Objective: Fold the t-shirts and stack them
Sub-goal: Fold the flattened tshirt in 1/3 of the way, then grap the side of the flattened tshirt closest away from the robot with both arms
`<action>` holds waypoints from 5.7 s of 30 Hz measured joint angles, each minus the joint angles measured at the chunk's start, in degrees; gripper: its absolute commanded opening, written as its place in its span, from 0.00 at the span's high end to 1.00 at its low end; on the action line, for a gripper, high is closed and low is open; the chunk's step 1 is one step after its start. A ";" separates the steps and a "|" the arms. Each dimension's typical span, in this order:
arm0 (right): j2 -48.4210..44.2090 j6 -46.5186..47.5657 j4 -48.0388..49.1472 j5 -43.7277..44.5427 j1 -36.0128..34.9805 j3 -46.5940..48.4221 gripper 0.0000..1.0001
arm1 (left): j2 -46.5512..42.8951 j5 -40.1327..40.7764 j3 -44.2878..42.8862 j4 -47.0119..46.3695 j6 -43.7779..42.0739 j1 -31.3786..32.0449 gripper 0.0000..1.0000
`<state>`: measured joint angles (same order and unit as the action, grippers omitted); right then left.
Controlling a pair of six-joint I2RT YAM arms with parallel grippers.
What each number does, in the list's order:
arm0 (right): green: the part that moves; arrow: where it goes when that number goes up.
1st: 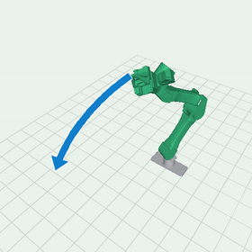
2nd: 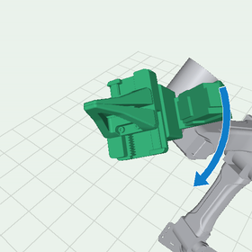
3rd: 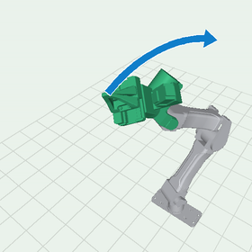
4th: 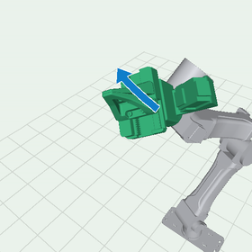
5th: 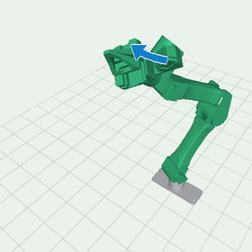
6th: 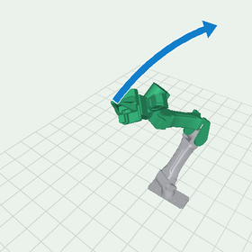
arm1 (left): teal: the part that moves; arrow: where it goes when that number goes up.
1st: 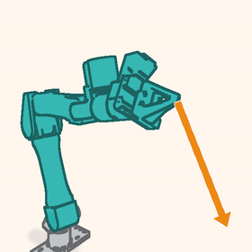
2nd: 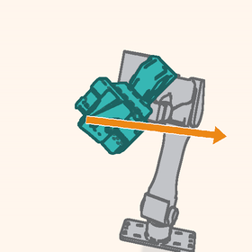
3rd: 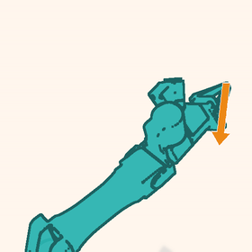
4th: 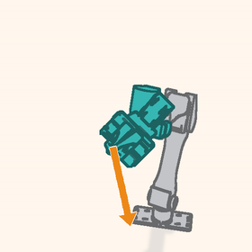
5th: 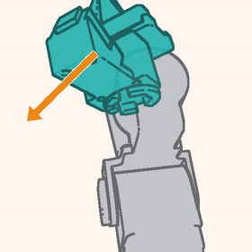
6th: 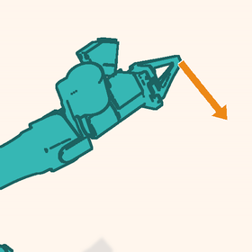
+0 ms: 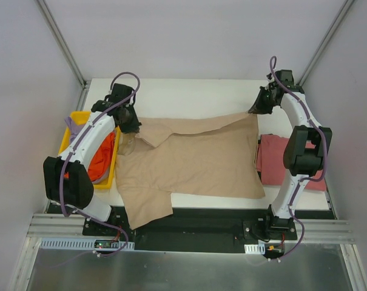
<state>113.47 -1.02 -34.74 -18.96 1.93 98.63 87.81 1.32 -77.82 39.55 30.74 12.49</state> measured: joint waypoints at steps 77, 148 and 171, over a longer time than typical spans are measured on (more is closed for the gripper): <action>24.00 5.73 -16.26 2.29 -3.19 22.23 0.04 | 45.51 -5.79 -35.47 4.61 -0.26 -4.37 0.01; -50.90 -2.01 2.40 13.18 -13.92 -50.45 0.04 | -18.38 7.08 44.39 3.10 28.79 14.53 1.00; -46.66 -28.46 12.37 32.28 -24.50 -65.53 0.43 | -21.73 8.83 39.34 -3.30 23.96 14.32 1.00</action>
<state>66.81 -29.47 -22.37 13.32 -22.57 33.10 66.08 10.15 -38.48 36.25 54.70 26.81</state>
